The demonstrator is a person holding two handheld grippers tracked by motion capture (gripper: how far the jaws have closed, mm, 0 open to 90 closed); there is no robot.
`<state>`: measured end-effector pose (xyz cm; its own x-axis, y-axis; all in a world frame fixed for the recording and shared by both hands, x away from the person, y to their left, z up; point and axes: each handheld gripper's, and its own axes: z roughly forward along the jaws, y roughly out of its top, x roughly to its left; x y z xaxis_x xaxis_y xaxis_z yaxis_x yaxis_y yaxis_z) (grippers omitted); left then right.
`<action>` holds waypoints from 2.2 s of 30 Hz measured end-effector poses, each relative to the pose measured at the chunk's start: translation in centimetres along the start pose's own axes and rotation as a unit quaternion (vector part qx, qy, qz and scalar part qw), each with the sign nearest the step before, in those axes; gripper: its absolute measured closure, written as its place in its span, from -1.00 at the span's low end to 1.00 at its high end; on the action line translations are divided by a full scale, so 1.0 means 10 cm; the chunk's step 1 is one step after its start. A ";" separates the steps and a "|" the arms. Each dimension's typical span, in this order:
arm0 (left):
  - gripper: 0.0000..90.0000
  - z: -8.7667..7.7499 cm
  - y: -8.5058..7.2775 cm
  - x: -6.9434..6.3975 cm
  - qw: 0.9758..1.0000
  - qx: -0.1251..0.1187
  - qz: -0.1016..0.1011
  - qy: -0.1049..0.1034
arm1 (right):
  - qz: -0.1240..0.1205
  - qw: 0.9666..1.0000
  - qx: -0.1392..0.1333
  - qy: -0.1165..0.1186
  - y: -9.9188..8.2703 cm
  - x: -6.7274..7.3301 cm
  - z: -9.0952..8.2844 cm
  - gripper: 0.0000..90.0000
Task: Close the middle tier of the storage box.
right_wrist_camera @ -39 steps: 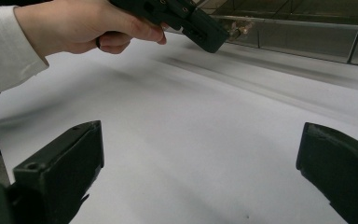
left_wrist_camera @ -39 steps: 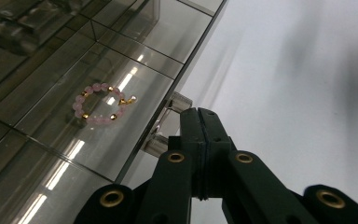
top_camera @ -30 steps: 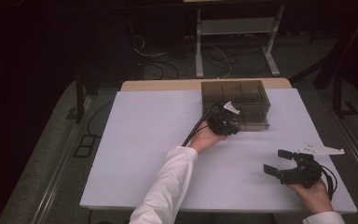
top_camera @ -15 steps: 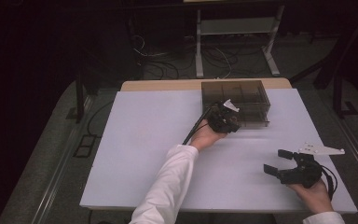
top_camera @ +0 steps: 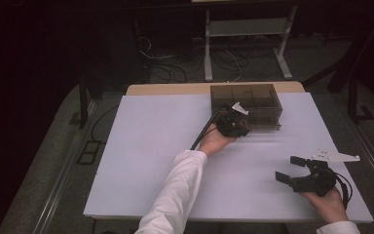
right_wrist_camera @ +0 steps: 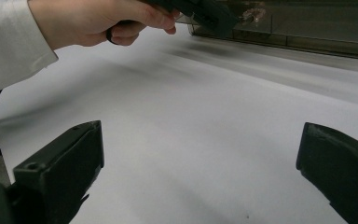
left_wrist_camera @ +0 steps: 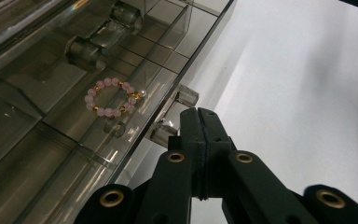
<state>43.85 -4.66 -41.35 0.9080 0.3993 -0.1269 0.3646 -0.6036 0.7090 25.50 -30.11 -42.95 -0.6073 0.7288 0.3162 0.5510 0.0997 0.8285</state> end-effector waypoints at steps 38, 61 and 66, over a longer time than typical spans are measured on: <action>0.97 0.08 0.12 0.17 1.000 -0.003 -0.010 0.019 | 0.000 1.000 -0.002 0.001 0.00 -0.01 -0.01 -0.99; 0.97 0.09 0.08 0.15 0.999 -0.006 -0.005 0.033 | 0.001 1.000 -0.003 0.001 0.01 -0.01 -0.01 -0.99; 0.84 0.01 0.05 0.12 1.000 -0.007 -0.003 0.019 | -0.003 1.000 -0.005 0.000 0.01 -0.01 0.00 -0.99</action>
<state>45.13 -4.55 -41.18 0.8971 0.4294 -0.1042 0.3666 -0.5916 0.7181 25.58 -30.20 -42.89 -0.6106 0.7278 0.3123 0.5420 0.0965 0.8348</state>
